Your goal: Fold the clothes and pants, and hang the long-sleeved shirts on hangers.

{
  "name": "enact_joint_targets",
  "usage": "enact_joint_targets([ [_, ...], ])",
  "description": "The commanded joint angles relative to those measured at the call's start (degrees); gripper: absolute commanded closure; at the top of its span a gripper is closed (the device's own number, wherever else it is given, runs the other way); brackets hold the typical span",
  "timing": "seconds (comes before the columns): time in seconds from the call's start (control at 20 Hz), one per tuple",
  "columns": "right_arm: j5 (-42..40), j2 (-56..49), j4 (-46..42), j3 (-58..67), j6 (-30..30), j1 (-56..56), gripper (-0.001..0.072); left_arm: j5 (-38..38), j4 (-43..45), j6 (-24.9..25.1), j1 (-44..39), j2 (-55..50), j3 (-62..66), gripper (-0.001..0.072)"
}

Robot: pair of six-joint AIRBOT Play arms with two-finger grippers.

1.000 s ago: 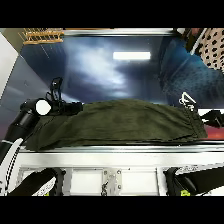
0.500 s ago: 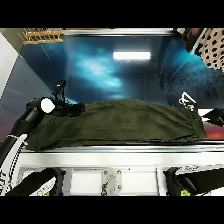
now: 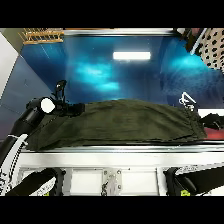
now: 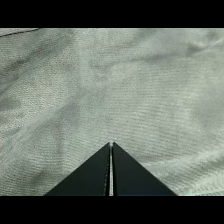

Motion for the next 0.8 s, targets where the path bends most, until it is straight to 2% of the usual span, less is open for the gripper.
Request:
enact_joint_targets([
  [0.0, 0.92, -1.88, 1.11, -0.48, 0.07, 0.09, -0.0008, 0.02, 0.04, -0.04, -0.02, -0.02, 0.04, 0.07],
  [0.45, 1.03, -1.9, 2.97, -4.46, 0.07, 0.44, -0.0007, 0.22, 0.07, -0.04, -0.02, -0.02, 0.04, 0.07],
  [0.75, 1.18, -1.88, 3.45, -6.19, 0.07, 4.81, -0.0001, 0.17, 0.02, -0.04, -0.02, -0.02, 0.04, 0.07],
])
